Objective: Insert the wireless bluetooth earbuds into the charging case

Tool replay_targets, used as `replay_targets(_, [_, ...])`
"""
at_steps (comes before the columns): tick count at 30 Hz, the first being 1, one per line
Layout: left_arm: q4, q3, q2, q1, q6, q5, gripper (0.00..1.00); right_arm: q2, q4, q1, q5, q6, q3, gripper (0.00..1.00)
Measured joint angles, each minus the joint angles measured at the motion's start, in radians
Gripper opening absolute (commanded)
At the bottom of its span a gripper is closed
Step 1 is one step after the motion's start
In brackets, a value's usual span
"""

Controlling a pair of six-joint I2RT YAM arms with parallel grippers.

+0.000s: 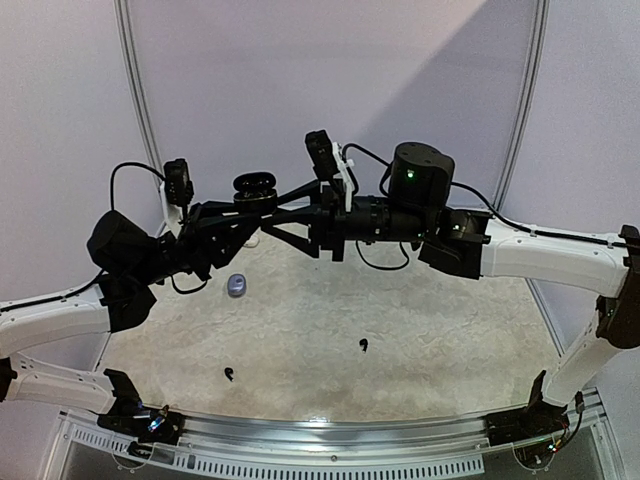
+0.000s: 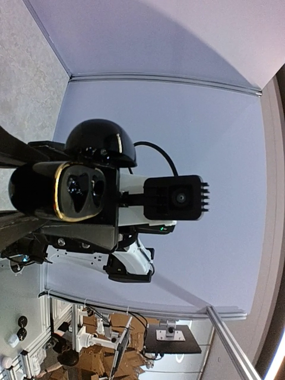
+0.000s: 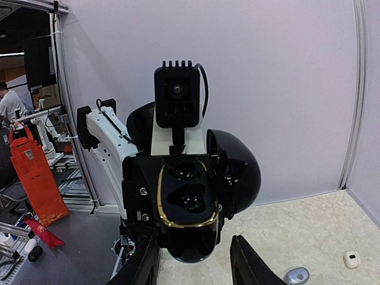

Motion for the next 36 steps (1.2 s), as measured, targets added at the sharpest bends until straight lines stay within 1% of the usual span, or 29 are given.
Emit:
replay_targets(4, [-0.004,0.0,0.0,0.0,0.0,0.0,0.0,0.0,0.001,0.003,0.0,-0.001,0.0,0.46])
replay_targets(9, [-0.007,0.0,0.0,0.0,0.0,-0.003,0.0,-0.001,0.001,0.003,0.0,-0.009,0.0,0.42])
replay_targets(12, [-0.008,0.0,0.0,0.0,0.0,-0.003,0.0,-0.002,0.001,0.003,0.0,-0.018,0.0,0.42])
replay_targets(17, [-0.018,0.0,-0.002,0.0,0.0,-0.003,0.0,-0.008,0.018,0.003,0.002,-0.024,-0.001,0.47])
replay_targets(20, [-0.024,0.0,-0.002,0.0,0.0,-0.003,0.0,-0.014,0.025,0.003,0.006,-0.028,-0.002,0.46])
replay_targets(23, [-0.025,0.0,-0.002,0.0,0.0,-0.003,0.0,-0.018,0.03,0.003,0.007,-0.032,-0.002,0.42])
replay_targets(27, [-0.025,0.0,-0.002,0.0,0.0,-0.003,0.0,-0.019,0.03,0.003,0.007,-0.032,-0.002,0.4])
replay_targets(33, [-0.025,0.0,-0.002,-0.006,0.004,-0.003,0.0,-0.019,0.026,0.004,0.008,-0.03,-0.002,0.29])
replay_targets(36, [-0.024,0.0,-0.002,-0.008,0.005,-0.003,0.0,-0.019,0.019,0.003,0.008,-0.028,-0.002,0.25])
